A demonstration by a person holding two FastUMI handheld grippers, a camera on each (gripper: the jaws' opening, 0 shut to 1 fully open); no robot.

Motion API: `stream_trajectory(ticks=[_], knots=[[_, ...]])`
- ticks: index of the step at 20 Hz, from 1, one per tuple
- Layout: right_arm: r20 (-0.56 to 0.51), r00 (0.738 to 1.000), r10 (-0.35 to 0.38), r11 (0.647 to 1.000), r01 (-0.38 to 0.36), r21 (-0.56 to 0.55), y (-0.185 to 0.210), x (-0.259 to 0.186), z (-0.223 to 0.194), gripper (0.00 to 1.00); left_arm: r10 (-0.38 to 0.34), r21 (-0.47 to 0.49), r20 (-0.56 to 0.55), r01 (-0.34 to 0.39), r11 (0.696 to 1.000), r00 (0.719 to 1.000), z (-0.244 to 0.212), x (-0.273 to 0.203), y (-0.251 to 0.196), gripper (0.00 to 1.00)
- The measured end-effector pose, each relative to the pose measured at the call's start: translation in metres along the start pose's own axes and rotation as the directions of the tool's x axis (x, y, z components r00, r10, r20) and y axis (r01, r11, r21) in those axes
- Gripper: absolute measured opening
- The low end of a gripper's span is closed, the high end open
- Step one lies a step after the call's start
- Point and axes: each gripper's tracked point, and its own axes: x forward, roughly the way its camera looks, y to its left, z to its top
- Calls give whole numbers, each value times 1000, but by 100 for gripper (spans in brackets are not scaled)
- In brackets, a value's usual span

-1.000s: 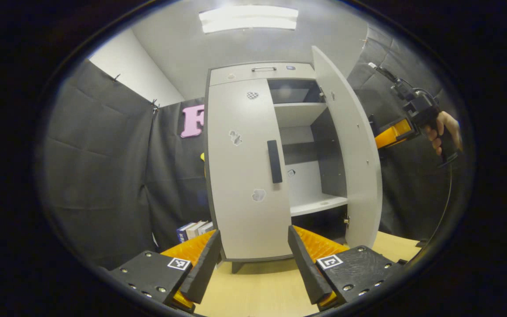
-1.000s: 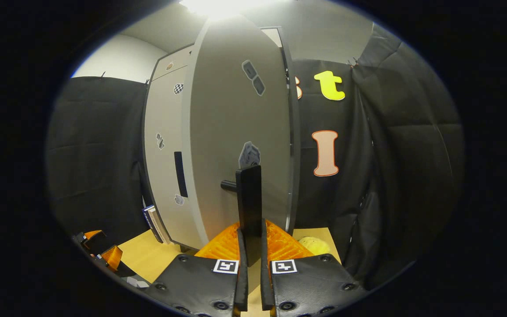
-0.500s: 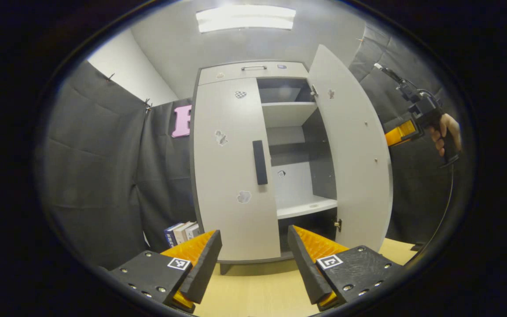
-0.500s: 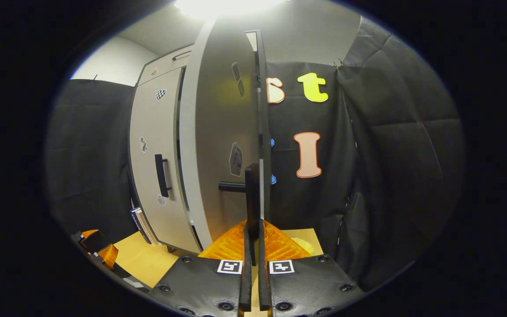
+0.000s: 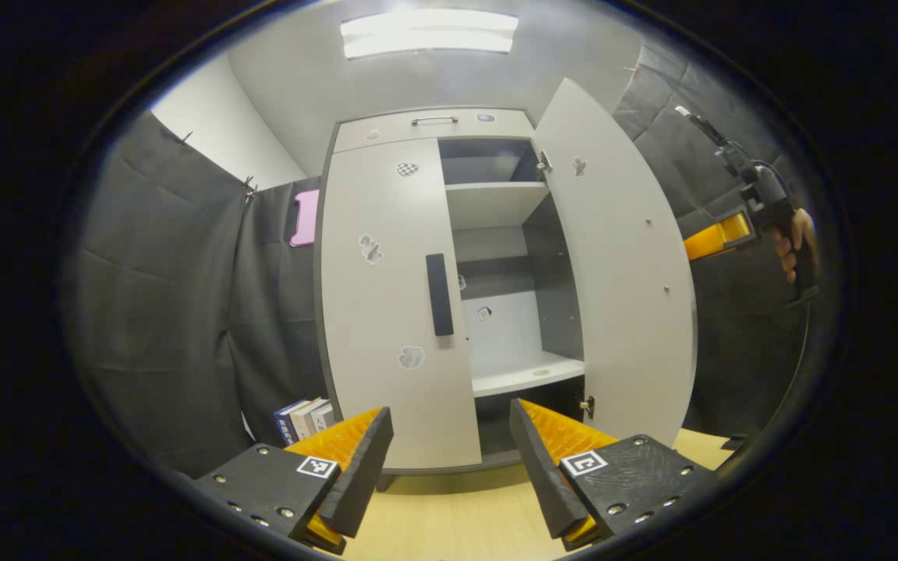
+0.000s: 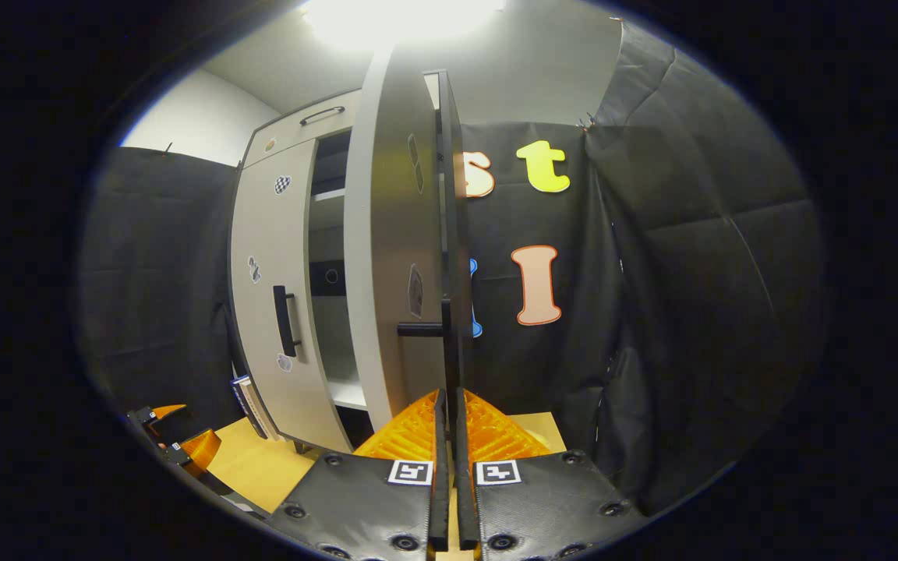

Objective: Open the right door of the double-door shoe cabinet with the right hand, and open the left door with the left hand.

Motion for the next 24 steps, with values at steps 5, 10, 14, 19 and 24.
stream_trajectory(ticks=[5,10,14,19,24], knots=[[3,998,-66,997,66,-48,-14,-28,-17,10,2,-60,-2,-2,998,1000,18,36,6,88],[-10,992,-128,991,127,-46,-26,-58,-41,78,10,-65,29,-8,998,1000,43,81,17,88],[-9,984,-177,984,177,-8,-40,-69,-51,96,-1,-49,44,3,999,999,58,112,18,88],[-40,970,-240,971,240,3,-60,-82,-72,96,-14,-69,45,17,997,999,74,158,21,88],[-57,956,-287,957,288,19,-75,-90,-83,98,-28,-79,36,31,996,999,85,196,22,89]])
